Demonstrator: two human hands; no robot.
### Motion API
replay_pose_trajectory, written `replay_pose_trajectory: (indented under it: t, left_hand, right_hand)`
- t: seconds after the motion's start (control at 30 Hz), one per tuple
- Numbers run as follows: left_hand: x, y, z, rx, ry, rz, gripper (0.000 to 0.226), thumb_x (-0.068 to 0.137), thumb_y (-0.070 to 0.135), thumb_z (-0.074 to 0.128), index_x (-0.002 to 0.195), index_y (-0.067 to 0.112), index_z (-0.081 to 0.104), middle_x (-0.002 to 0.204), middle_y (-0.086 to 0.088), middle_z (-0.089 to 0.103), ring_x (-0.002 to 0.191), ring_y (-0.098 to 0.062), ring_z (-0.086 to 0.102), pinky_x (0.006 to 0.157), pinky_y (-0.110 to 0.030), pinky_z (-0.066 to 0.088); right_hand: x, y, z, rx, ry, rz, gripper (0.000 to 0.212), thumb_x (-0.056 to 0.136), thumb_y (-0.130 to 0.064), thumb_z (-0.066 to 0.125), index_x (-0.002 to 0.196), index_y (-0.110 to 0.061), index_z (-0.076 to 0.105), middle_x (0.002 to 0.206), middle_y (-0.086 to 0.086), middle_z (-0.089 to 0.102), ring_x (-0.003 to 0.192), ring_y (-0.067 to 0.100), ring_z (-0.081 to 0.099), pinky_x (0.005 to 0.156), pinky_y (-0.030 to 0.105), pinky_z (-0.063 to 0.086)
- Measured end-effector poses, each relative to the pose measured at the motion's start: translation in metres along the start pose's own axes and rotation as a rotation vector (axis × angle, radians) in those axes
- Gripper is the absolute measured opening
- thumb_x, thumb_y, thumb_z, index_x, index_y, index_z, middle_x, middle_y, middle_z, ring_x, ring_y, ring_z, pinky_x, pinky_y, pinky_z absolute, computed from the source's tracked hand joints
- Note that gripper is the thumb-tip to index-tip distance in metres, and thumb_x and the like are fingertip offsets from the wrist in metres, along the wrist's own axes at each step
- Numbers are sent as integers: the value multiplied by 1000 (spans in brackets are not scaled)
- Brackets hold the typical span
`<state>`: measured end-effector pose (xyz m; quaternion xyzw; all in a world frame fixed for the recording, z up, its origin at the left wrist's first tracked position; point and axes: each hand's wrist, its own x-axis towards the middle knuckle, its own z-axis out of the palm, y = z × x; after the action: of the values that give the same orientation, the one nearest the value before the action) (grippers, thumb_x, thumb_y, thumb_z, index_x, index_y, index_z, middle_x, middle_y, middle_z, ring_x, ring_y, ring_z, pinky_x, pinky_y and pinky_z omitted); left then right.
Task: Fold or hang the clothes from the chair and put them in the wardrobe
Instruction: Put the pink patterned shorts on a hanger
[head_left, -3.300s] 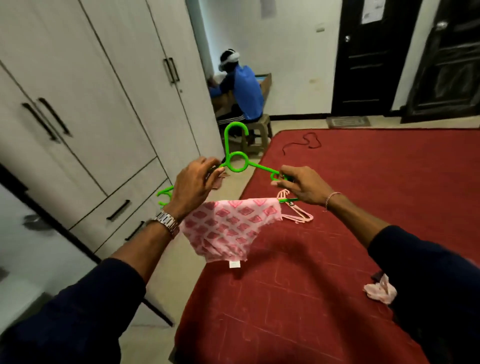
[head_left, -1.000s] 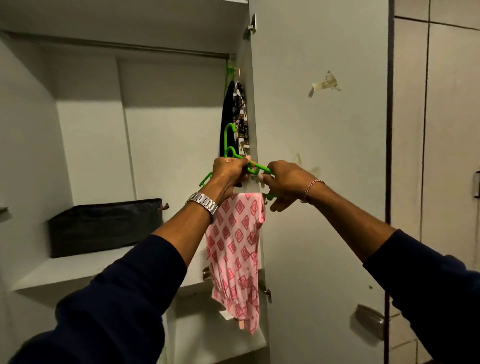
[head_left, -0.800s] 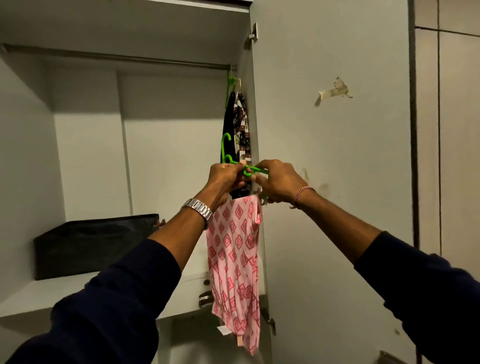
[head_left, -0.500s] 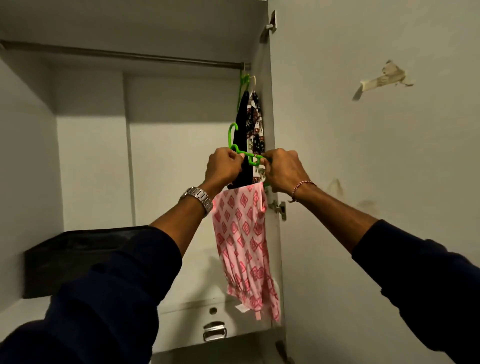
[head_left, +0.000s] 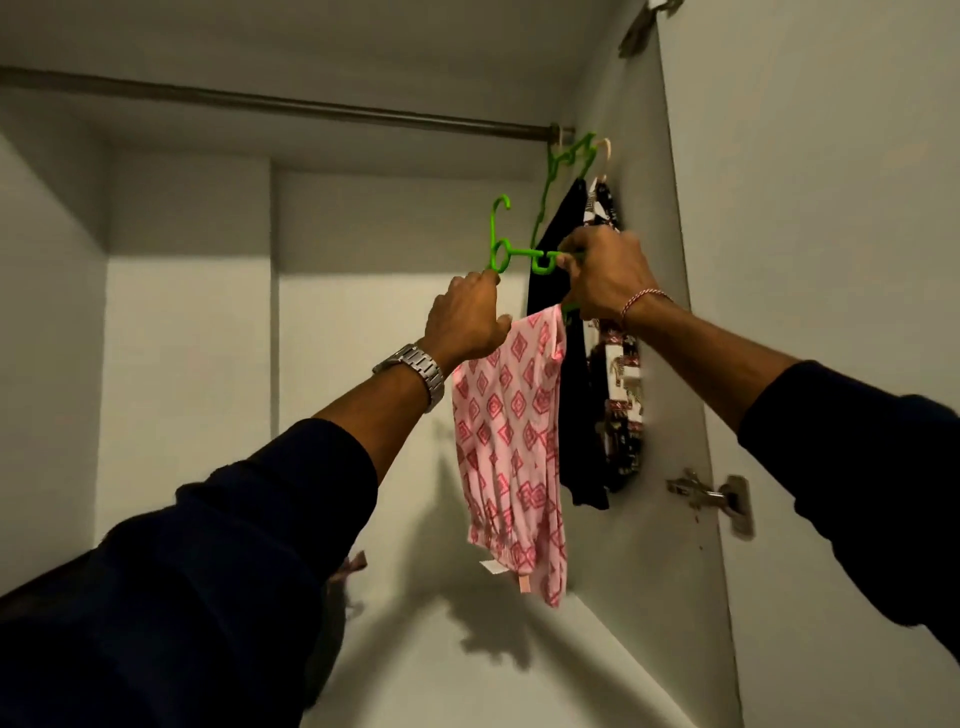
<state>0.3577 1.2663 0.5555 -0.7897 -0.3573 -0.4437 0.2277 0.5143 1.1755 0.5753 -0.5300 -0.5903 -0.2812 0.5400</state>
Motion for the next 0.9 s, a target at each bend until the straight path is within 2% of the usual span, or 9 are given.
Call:
replay_pose_trajectory:
  t: [0.2,0.4,0.5,0.6,0.67,0.73,0.8,0.9]
  left_hand:
    - [58,-45,26,45,22,54,59,94,37,63,142,9,42,132,-13,56,125,-34,49,96,-47,47]
    - [115,-69,52,14,66,62,59,92,36,64,141,10,44,133,-14,55,123,-35,51,95,-47,47]
    - [148,-75,62,5,95,60,61,93,38,63,142,9,41,136,-14,54,125,-35,50,97,-47,47]
    - [183,-81,65,39,105,71,61,94,38,63,143,10,40,139,-13,53,128,-33,49,100,-46,46]
    - [207,-84,70,74,130,82,60,94,39,63,143,11,41,141,-12,53,129,-32,49,101,-46,46]
    - [226,-84,73,84,143,98,60,94,38,63,143,11,41,141,-12,53,129,-31,49,101,-46,46]
    - [245,-82,77,92,144,108,61,94,38,63,144,11,41,142,-12,53,129,-31,50,102,-47,46]
    - [269,-79,82,101,142,130,56,96,37,59,143,11,42,140,-12,54,127,-32,51,100,-47,47]
  right_hand:
    - [67,6,41,-38,24,7,20,99,-12,61,114,-5,72,104,17,72,84,30,72,76,45,62]
    - [133,20,62,-102,53,-5,19,96,-11,63,111,-7,74,105,20,71,91,35,70,85,48,60]
    - [167,26,69,-189,90,-29,20,97,-14,64,112,-5,75,108,18,71,95,33,69,88,41,58]
    - [203,26,76,-310,138,-20,23,96,-17,66,112,-1,72,108,17,70,97,32,66,79,36,54]
    - [228,26,82,-344,154,-12,23,94,-16,68,110,0,70,106,18,68,88,31,61,69,34,49]
    - [247,27,87,-352,168,-17,21,93,-15,67,110,-1,70,100,16,66,81,30,58,67,31,45]
    - [265,31,90,-389,167,-22,23,95,-14,64,113,-1,70,98,17,65,87,34,61,68,31,44]
    - [286,36,88,-417,182,-22,26,95,-15,63,114,1,68,110,21,67,103,38,64,71,34,45]
